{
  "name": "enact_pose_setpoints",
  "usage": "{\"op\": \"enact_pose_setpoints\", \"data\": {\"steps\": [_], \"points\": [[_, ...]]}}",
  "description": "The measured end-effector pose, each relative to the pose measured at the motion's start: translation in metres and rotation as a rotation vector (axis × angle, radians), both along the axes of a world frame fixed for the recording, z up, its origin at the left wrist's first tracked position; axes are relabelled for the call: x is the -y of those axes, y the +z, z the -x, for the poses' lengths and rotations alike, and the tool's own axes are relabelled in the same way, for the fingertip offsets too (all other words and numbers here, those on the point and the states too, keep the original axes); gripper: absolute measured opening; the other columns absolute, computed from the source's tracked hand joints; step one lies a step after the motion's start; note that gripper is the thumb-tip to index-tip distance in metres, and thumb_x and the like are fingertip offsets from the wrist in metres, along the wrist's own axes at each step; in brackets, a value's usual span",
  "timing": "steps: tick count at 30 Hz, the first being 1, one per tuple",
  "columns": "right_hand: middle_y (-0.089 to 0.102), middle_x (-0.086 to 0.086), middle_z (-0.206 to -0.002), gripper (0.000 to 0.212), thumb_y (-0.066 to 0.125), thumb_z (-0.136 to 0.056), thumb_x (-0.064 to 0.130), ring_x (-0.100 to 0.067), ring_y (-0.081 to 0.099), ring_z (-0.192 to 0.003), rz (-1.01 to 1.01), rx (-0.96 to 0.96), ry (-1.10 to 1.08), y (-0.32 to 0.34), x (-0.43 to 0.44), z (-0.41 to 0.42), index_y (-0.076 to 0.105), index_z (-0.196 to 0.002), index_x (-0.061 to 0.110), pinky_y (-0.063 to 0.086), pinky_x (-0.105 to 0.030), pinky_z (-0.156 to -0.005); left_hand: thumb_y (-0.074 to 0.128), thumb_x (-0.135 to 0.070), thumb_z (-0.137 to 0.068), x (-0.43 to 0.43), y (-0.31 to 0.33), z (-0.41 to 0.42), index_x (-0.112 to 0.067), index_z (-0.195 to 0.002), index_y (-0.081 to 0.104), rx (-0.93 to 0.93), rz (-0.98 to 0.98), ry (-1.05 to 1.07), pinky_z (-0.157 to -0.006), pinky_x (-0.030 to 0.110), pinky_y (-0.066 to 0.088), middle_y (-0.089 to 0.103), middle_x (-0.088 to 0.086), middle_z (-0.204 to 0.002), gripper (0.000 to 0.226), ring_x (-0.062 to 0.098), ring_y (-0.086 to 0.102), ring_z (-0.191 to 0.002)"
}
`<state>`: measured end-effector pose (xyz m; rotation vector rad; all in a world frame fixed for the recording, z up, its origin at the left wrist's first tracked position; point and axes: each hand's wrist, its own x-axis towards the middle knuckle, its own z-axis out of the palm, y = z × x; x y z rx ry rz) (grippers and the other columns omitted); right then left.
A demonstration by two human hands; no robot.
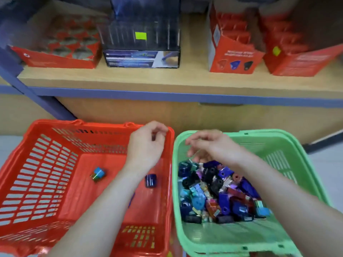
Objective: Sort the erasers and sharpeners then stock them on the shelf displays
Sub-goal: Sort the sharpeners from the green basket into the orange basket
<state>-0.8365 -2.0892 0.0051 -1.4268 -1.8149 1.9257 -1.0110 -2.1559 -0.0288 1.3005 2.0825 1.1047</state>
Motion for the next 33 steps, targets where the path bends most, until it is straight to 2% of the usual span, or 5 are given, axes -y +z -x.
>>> {"op": "enact_pose_setpoints", "data": {"steps": [6,13,20,25,33], "points": [[0.068,-0.013,-0.101,0.013,0.055,-0.093,0.011,-0.024,0.062,-0.083,-0.193,0.593,0.124,-0.087,-0.029,-0.130,0.065,-0.102,0.010,0.046,-0.023,-0.066,0.052,-0.009,-0.086,-0.019,-0.022,-0.105,-0.021,-0.106,0.067,-0.206,0.401,-0.493,-0.088,0.032,0.050,0.069,-0.002,-0.108,0.027,0.020,0.063,-0.100],[0.020,-0.020,-0.150,0.105,0.076,-0.071,0.051,-0.040,0.044,-0.129,0.036,0.842,0.435,-0.183,0.022,-0.176,0.013,-0.153,0.033,0.039,-0.037,-0.108,0.065,-0.011,-0.085,-0.011,-0.134,-0.158,-0.015,-0.142,0.034,-0.356,1.072,-0.634,-0.100,0.043,0.046,0.030,0.015,-0.142,0.066,0.037,0.038,-0.127],[0.027,-0.016,-0.139,0.095,0.079,-0.067,0.045,-0.041,0.054,-0.114,-0.132,0.921,0.515,-0.196,0.026,-0.170,0.024,-0.142,0.028,0.050,-0.044,-0.093,0.064,0.011,-0.073,0.014,-0.163,-0.162,-0.023,-0.143,0.023,-0.566,1.134,-0.644,-0.087,0.034,0.054,-0.011,0.021,-0.154,0.087,0.041,0.019,-0.137],[0.026,-0.004,-0.131,0.079,0.073,-0.069,0.045,-0.033,0.058,-0.103,-0.114,0.767,0.463,-0.202,0.031,-0.177,0.029,-0.135,0.041,0.051,-0.042,-0.091,0.080,-0.021,-0.074,0.011,-0.178,-0.158,-0.020,-0.131,0.043,-0.310,0.999,-0.427,-0.100,0.037,0.049,0.022,0.016,-0.145,0.068,0.035,0.040,-0.128],[0.026,-0.006,-0.131,0.072,0.081,-0.074,0.042,-0.028,0.047,-0.123,0.065,0.567,0.215,-0.214,0.029,-0.170,0.047,-0.137,0.037,0.036,-0.028,-0.109,0.060,-0.058,-0.081,-0.002,-0.167,-0.160,-0.028,-0.116,0.058,-0.217,0.968,-0.302,-0.072,0.031,0.054,0.063,0.004,-0.109,0.046,0.023,0.063,-0.087]]}}
